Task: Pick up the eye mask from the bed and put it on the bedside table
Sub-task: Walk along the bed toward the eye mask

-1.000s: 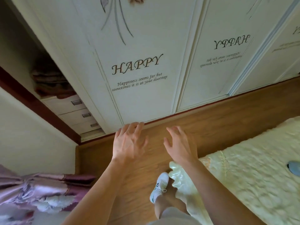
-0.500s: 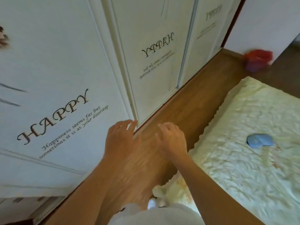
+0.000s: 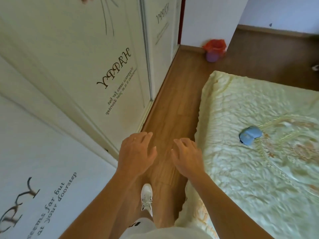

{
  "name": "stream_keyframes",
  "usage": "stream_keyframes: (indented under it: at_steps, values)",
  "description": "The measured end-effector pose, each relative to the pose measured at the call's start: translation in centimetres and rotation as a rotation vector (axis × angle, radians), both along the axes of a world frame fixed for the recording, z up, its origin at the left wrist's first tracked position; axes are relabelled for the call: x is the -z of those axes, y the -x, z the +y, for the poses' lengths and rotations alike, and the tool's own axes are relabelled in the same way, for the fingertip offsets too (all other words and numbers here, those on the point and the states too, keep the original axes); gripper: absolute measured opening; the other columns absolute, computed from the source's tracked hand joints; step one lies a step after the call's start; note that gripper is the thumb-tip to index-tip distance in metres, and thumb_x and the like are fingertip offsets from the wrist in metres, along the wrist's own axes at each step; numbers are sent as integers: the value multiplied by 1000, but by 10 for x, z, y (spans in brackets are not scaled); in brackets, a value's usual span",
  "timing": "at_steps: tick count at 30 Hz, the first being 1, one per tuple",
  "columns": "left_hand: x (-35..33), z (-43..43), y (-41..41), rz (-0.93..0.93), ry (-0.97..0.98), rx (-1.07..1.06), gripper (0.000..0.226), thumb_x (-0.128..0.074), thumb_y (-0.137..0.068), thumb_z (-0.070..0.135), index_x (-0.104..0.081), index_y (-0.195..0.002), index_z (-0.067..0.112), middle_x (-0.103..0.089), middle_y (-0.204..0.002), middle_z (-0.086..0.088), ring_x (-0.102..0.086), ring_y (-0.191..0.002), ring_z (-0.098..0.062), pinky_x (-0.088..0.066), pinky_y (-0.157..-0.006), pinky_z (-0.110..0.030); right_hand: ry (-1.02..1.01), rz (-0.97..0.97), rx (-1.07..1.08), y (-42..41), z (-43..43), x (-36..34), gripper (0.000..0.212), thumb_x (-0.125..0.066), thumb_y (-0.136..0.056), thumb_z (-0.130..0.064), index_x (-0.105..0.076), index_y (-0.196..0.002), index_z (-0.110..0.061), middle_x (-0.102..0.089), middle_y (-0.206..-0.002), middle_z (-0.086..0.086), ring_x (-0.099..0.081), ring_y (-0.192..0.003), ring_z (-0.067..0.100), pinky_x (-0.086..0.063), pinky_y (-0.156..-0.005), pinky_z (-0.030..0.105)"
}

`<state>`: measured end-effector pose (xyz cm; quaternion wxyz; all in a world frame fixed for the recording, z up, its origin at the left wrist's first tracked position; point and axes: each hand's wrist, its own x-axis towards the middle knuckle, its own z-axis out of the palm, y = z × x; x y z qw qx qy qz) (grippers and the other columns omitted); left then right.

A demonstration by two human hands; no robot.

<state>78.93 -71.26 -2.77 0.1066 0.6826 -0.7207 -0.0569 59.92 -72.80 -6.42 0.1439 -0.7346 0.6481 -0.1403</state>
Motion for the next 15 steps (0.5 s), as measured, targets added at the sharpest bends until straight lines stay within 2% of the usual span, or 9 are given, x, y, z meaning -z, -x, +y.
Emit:
stream_keyframes:
  at_steps: [8, 12, 15]
  values:
    - [-7, -131, -44, 25, 7, 175, 55, -45, -90, 47, -54, -136, 18, -63, -131, -4, -56, -119, -24, -49, -96, -43, -15, 18, 200, -37, -89, -16, 29, -59, -95, -32, -63, -123, -24, -67, -127, 2, -63, -115, 23, -54, -96, 43]
    - [-5, -183, -32, 49, -18, 296, 57, -42, -91, 49, -50, -139, 20, -61, -134, -3, -55, -122, -22, -47, -101, -44, -8, 15, 315, -29, -112, -13, 26, -63, -91, -28, -66, -116, -20, -70, -120, 6, -67, -106, 27, -56, -89, 47]
    - [-2, -216, -5, 49, -17, 423, 57, -40, -93, 51, -48, -141, 21, -60, -136, -1, -54, -124, -19, -46, -103, -41, -11, 16, 431, -6, -126, -12, 31, -64, -90, -30, -67, -119, -18, -69, -123, 9, -66, -109, 31, -55, -92, 50]
